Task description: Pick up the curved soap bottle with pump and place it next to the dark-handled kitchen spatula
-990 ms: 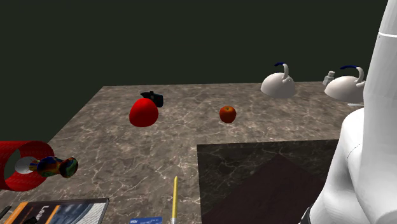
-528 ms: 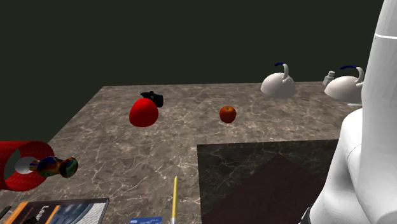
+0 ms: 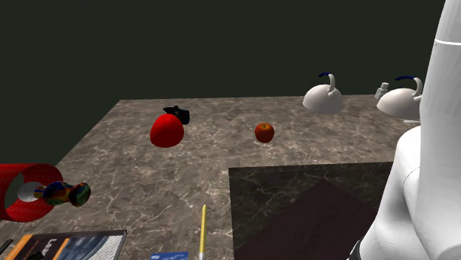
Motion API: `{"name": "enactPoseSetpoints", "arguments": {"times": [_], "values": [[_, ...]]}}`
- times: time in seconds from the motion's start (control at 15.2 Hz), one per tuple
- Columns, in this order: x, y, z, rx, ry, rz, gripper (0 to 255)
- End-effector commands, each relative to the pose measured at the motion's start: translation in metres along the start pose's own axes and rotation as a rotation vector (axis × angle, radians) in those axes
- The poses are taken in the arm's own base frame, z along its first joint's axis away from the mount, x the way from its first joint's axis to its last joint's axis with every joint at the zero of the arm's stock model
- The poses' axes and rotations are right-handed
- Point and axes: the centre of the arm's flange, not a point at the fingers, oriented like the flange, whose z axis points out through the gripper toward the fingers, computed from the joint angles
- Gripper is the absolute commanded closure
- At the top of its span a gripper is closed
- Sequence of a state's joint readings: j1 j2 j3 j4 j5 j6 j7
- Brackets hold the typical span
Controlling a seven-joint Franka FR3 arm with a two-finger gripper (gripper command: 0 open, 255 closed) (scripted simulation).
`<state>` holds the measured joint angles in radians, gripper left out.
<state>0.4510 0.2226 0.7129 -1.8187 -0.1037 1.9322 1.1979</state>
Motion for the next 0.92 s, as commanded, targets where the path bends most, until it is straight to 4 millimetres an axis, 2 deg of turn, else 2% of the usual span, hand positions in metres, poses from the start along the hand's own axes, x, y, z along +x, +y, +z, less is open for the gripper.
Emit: {"name": "enactPoseSetpoints", "arguments": {"times": [0.0, 0.07, 0.33, 0.86], "values": [[0.0, 0.0, 0.0, 0.0, 0.0, 0.0, 0], [0.0, 0.0, 0.0, 0.0, 0.0, 0.0, 0], [0.0, 0.0, -0.05, 0.0, 0.0, 0.0, 0], [0.0, 0.0, -0.05, 0.0, 0.0, 0.0, 0]]}}
